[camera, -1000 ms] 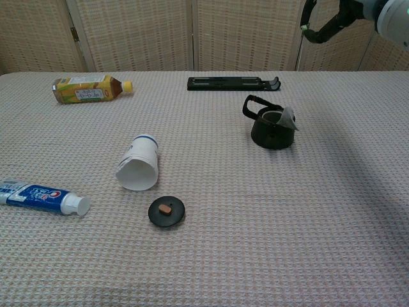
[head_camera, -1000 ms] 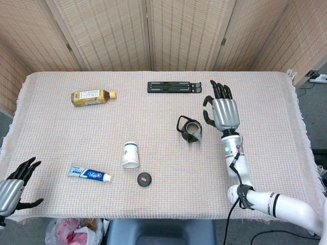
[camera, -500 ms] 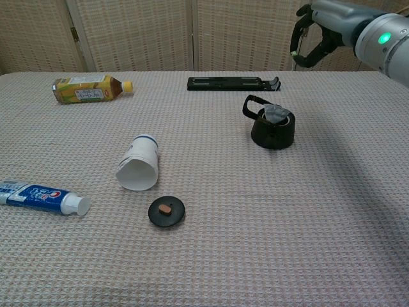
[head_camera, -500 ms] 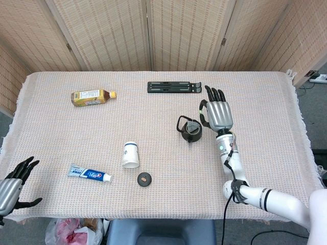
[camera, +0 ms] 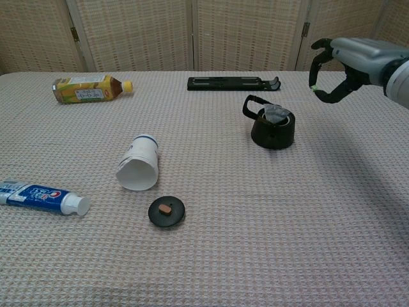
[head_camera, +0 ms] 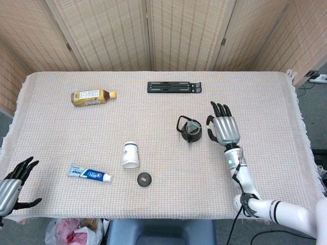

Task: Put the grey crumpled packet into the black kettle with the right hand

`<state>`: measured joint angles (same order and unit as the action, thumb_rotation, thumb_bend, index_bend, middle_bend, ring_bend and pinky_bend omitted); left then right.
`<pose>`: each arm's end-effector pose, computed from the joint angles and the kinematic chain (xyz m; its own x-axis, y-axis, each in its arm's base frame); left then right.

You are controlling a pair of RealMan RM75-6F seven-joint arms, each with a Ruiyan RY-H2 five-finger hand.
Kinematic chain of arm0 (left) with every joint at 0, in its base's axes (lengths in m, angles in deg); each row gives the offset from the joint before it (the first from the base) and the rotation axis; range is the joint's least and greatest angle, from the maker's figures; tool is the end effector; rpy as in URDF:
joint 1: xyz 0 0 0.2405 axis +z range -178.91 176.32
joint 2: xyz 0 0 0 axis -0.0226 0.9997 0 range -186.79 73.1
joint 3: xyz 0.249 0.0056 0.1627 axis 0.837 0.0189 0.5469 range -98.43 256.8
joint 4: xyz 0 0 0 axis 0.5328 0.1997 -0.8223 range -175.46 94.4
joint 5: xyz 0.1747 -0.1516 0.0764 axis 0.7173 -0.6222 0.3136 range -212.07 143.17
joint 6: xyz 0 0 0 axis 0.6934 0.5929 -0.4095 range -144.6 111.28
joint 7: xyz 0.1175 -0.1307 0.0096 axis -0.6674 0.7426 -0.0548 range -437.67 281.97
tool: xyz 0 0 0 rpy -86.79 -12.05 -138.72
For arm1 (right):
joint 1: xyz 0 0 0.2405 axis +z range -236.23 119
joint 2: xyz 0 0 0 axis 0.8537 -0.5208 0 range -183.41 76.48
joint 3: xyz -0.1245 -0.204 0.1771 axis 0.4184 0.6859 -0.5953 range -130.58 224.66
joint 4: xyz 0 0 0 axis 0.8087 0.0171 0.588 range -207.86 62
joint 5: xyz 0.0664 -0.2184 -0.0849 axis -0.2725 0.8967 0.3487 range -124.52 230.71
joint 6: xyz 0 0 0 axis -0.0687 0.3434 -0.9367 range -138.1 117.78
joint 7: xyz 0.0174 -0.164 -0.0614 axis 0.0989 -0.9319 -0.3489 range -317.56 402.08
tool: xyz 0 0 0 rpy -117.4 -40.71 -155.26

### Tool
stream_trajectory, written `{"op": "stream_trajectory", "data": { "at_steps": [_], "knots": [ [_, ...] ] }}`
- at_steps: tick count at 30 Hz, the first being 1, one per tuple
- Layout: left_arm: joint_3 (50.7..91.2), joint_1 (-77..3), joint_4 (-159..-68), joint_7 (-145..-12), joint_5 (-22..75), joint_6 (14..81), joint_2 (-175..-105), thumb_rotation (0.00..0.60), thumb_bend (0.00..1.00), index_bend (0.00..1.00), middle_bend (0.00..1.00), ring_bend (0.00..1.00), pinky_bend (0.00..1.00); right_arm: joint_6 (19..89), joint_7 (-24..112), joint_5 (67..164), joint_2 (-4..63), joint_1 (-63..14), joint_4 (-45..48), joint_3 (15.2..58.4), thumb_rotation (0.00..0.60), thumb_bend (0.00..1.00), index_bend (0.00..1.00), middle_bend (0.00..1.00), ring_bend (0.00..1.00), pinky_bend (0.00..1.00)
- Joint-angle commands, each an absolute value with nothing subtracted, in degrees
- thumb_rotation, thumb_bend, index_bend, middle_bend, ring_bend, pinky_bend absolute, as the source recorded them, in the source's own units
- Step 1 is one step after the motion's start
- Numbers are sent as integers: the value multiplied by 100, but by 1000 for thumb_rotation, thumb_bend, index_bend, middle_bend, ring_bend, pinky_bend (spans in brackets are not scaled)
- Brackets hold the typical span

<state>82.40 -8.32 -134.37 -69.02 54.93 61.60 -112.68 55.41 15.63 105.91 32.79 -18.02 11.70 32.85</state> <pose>-0.3719 0.2034 0.1597 0.3752 0.2083 0.9033 0.9267 -0.0599 -0.3711 -0.2047 -0.4372 0.0035 0.4333 -0.0930 0.8964 -0.8991 -0.1133 0.4228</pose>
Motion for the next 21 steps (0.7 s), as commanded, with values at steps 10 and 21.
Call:
{"op": "stream_trajectory", "data": {
  "at_steps": [10,21],
  "knots": [
    [8186,-927,-13494,-7178,5276,5909,-11352,600,74,0,0,34,261,5554,1919,11048,3194,-2198,927,3690,600,334,528,25,0,0],
    [8179,-938,-13528,-7305,5221,5865,-11388,600,74,0,0,34,261,5668,1586,11145,3262,-2451,709,3907,600,293,432,3,0,0]
  ]
}}
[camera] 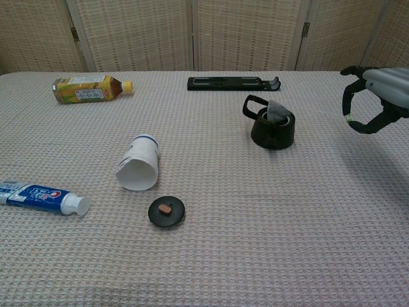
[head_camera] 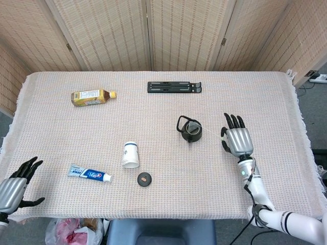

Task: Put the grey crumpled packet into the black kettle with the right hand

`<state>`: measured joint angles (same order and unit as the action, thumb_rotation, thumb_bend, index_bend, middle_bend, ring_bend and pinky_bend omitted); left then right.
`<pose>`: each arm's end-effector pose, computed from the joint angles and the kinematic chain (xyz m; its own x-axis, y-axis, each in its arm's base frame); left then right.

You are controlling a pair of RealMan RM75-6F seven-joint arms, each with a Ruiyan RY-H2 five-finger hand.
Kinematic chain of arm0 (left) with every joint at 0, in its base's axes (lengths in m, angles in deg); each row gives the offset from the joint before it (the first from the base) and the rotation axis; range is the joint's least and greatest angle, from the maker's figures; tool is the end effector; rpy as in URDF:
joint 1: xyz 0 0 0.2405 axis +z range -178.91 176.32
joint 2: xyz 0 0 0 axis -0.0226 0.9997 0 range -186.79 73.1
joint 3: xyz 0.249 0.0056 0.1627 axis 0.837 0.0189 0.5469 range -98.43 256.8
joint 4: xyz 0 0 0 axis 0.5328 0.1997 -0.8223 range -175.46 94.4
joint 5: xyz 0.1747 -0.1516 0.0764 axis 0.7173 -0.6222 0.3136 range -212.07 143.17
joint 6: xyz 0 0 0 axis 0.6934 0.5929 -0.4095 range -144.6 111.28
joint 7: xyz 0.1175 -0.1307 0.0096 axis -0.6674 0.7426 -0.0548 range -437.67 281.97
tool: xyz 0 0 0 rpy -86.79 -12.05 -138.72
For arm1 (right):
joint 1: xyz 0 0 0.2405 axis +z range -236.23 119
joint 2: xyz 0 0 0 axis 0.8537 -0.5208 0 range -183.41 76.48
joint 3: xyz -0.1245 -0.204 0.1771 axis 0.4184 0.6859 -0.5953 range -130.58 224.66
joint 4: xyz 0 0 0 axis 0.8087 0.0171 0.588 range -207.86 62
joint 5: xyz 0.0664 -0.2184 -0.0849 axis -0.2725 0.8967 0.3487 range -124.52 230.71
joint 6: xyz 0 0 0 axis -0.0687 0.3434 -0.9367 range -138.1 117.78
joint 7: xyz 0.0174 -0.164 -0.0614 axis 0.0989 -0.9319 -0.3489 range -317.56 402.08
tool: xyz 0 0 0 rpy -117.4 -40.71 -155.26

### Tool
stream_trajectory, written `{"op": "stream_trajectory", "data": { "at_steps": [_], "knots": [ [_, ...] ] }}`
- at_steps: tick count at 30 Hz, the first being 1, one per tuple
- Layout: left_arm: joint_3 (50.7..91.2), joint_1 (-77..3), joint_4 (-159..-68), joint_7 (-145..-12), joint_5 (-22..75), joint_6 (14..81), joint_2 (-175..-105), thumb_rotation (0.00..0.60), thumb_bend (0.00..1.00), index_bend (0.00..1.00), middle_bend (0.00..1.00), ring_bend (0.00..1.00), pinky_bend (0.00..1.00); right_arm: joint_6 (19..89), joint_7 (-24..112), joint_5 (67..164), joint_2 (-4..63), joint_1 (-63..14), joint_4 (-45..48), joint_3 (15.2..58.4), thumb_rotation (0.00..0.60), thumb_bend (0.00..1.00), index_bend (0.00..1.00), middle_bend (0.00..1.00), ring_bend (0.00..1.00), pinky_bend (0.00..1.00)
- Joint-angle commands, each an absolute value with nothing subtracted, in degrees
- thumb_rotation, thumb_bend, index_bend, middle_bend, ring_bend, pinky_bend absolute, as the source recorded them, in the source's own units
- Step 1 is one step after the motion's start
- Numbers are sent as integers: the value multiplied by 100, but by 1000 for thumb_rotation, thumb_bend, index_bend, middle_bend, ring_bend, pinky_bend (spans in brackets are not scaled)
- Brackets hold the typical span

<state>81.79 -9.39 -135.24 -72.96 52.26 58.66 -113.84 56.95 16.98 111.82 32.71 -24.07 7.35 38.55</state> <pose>-0.3727 0.2113 0.1472 0.3997 0.2363 0.8857 0.9149 -0.0432 -0.4013 -0.2685 -0.4038 0.0004 0.5373 -0.1155 0.8354 -0.8432 -0.0919 0.5296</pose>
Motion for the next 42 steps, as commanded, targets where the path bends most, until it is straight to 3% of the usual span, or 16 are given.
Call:
{"op": "stream_trajectory", "data": {
  "at_steps": [1,4,7,17,20,22,24,25,28,30,32,34,42],
  "knots": [
    [8178,-938,-13528,-7316,5217,5863,-11391,600,74,0,0,34,261,5639,1525,11118,3249,-2462,704,3927,600,288,383,1,0,0],
    [8175,-946,-13536,-7348,5200,5844,-11403,600,74,0,0,34,261,5444,1401,10999,3193,-2464,681,3961,600,262,131,0,0,0],
    [8172,-952,-13544,-7370,5190,5833,-11406,600,74,0,0,35,261,5159,1361,10879,3103,-2424,682,3968,600,232,5,0,0,0],
    [8179,-970,-13555,-7417,5177,5786,-11418,600,74,0,0,35,261,5157,1784,11130,2707,-2519,1136,3838,600,211,0,0,0,0],
    [8183,-968,-13571,-7449,5172,5782,-11423,600,74,0,0,35,261,4957,1552,11151,2427,-2394,1445,3850,600,256,0,12,0,0],
    [8185,-953,-13586,-7455,5182,5816,-11422,600,74,0,0,36,262,4852,1222,11056,2247,-2288,1702,3866,600,320,0,117,0,0],
    [8191,-935,-13596,-7453,5194,5848,-11418,600,73,0,0,38,263,4720,896,10840,2062,-2174,1968,3869,600,433,0,313,34,0],
    [8195,-927,-13601,-7454,5202,5861,-11415,600,73,0,0,39,263,4624,699,10686,1932,-2081,2148,3857,600,527,0,432,111,50],
    [8208,-918,-13612,-7460,5226,5877,-11404,600,73,0,0,41,265,4297,475,10132,1590,-1834,2610,3754,600,738,0,671,353,289],
    [8218,-907,-13616,-7465,5256,5902,-11399,600,74,0,0,42,265,3934,460,9634,1320,-1600,2882,3653,600,932,0,835,563,515],
    [8224,-899,-13617,-7457,5278,5921,-11393,600,74,0,0,42,265,3599,452,9189,1131,-1362,3004,3612,600,999,0,908,675,652],
    [8229,-890,-13614,-7441,5290,5940,-11388,600,74,0,0,42,265,3249,382,8665,982,-1037,3050,3645,600,1000,0,941,725,713],
    [8221,-889,-13598,-7393,5288,5945,-11375,600,74,0,0,42,265,2795,-45,7033,940,178,3031,4221,600,1000,0,964,757,755]
  ]
}}
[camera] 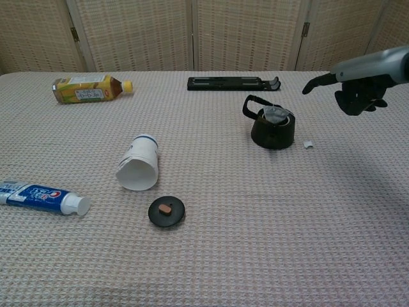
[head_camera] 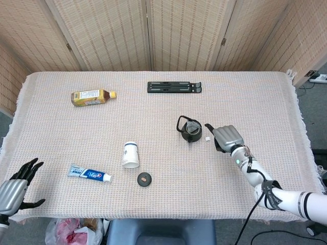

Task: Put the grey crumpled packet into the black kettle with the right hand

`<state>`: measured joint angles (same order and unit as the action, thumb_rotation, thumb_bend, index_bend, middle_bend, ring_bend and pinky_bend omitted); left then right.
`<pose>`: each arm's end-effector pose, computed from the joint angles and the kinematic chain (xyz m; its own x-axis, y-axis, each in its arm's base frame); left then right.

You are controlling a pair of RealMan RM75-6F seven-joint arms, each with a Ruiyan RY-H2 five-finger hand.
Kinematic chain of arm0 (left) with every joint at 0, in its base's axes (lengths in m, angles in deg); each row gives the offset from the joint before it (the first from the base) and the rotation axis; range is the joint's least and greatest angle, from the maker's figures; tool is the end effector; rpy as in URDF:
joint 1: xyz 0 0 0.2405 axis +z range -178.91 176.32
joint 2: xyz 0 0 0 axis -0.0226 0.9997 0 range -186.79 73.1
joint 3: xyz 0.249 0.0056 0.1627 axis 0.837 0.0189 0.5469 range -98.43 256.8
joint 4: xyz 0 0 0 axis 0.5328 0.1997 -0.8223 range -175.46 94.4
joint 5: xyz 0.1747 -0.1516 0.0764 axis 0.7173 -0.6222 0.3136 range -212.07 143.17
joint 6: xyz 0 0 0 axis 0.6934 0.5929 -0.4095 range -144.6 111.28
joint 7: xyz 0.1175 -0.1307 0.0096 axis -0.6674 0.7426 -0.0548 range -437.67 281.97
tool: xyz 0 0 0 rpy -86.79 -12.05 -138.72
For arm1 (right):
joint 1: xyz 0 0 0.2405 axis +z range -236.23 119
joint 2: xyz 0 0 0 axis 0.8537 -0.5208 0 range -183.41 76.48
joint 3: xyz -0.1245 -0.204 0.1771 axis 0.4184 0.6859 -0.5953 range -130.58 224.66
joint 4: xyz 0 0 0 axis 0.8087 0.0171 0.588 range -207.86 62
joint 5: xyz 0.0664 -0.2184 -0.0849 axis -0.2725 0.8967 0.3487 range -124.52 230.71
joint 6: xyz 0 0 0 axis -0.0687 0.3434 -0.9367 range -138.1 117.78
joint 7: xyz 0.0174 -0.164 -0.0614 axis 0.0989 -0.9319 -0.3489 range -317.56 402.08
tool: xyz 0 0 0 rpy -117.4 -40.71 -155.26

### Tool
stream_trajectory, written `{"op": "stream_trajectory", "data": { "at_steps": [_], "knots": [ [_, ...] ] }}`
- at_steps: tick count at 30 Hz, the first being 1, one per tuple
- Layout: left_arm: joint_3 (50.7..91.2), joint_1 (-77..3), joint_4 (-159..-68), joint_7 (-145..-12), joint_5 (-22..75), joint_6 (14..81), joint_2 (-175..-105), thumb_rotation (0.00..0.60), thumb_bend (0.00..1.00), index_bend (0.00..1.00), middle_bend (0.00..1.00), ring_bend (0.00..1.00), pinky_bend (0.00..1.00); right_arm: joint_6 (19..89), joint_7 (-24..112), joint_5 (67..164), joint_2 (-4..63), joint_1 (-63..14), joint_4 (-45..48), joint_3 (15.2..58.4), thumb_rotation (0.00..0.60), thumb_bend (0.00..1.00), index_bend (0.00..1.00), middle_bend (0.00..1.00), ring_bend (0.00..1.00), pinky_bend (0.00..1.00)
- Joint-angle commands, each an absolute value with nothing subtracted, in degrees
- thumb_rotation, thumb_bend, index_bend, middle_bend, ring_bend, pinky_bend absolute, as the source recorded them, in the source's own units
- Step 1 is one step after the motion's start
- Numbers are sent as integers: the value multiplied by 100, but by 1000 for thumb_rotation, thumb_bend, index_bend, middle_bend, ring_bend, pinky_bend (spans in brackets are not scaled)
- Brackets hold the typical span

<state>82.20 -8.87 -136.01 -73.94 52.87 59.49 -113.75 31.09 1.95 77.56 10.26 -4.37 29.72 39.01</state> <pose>-0.3695 0.2060 0.1463 0.4055 0.2339 0.8836 0.9126 -0.0495 -0.4058 -0.1820 -0.4274 0.0413 0.5685 -0.5067 0.6481 -0.8147 -0.2370 0.5293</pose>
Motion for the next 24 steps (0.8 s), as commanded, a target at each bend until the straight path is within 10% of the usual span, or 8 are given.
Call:
{"op": "stream_trajectory", "data": {
  "at_steps": [1,24],
  "knots": [
    [8222,-892,-13597,-7391,5290,5938,-11375,600,73,0,0,42,265,2747,-67,6877,960,305,3004,4288,600,1000,0,966,760,757],
    [8239,-894,-13569,-7221,5351,5947,-11324,600,74,0,0,42,265,2088,692,5887,1860,1569,1678,5111,600,1000,0,999,806,814]
  ]
}}
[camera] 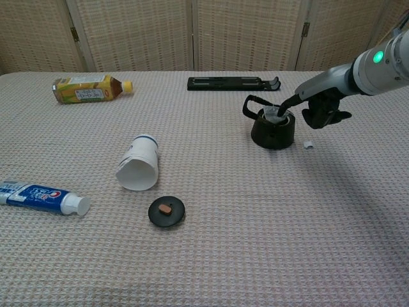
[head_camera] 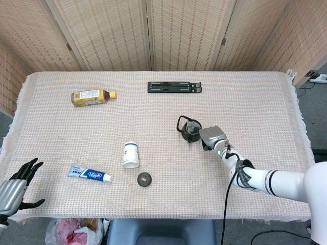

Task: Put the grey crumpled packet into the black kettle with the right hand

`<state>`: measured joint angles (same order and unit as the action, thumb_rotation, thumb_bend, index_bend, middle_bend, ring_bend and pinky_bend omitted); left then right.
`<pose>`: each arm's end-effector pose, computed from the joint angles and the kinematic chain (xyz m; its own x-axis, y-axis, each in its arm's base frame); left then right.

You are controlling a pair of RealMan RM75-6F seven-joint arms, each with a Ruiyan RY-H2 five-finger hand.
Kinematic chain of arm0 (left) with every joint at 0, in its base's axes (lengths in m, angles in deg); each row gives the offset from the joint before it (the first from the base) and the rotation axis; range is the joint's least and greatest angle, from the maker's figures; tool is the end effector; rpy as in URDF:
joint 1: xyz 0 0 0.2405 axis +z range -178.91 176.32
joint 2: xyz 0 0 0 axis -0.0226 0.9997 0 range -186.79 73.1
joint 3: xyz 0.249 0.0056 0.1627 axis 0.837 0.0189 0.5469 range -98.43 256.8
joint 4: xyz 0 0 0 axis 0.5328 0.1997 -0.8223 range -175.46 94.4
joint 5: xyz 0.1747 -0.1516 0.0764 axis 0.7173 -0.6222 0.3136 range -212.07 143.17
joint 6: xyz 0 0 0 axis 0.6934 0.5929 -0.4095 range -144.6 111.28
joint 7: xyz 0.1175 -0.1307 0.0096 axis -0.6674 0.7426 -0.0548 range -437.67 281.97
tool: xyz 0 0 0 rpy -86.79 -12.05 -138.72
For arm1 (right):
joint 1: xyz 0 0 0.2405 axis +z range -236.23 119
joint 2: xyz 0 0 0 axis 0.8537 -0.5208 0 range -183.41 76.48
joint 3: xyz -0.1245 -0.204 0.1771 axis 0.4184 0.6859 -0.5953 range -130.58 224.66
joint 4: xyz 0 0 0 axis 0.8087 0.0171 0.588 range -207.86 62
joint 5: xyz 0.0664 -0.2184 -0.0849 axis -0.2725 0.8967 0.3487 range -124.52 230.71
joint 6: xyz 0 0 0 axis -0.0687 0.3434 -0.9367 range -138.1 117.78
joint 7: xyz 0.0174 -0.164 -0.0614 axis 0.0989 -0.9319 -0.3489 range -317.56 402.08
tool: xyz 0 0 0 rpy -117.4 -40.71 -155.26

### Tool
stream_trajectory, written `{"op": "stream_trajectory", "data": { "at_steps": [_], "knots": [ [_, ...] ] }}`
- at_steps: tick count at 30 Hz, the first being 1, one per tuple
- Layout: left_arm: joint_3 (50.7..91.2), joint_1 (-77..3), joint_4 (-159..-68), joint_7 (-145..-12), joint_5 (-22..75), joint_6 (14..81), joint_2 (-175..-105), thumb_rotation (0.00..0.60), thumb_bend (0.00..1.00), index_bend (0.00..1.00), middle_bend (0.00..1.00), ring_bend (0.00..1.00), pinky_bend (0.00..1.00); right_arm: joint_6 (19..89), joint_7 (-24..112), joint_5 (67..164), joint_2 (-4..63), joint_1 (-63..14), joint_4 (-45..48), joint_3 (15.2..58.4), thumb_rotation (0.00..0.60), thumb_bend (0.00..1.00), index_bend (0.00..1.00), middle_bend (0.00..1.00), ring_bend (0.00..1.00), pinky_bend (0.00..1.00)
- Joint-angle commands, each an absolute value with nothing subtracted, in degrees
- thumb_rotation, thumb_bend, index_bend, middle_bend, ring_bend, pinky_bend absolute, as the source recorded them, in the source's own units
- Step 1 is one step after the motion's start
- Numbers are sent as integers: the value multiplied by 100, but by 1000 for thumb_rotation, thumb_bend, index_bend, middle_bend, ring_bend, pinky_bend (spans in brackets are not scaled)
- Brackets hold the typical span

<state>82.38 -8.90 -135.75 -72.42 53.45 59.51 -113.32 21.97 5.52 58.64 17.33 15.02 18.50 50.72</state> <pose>-0.3700 0.2054 0.1487 0.3941 0.2370 0.8880 0.9179 -0.0529 -0.3933 -0.1535 -0.4650 -0.0068 0.5252 -0.6464 0.5535 -0.8224 -0.2184 0.5253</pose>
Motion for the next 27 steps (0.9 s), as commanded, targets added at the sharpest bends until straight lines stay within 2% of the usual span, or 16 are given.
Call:
{"op": "stream_trajectory", "data": {
  "at_steps": [1,13,21,24,27],
  "knots": [
    [8239,-894,-13563,-7208,5352,5947,-11321,600,74,0,0,42,265,2058,740,5903,1900,1584,1615,5123,600,1000,0,999,806,814],
    [8245,-916,-13548,-7130,5352,5898,-11295,600,74,0,0,42,265,1599,1267,5956,2456,1832,738,5414,600,1000,0,999,806,816],
    [8253,-899,-13542,-7080,5391,5946,-11281,600,74,0,0,42,265,1369,1486,5878,2812,2084,326,5826,600,1000,0,998,806,816],
    [8262,-884,-13539,-7084,5421,5981,-11281,600,74,0,0,42,265,1353,1602,5913,2771,2153,389,5880,600,1000,0,998,806,817],
    [8273,-874,-13521,-7089,5442,5997,-11285,600,74,0,0,42,265,1641,1742,6190,2391,2143,923,5847,600,1000,0,998,806,817]
  ]
}}
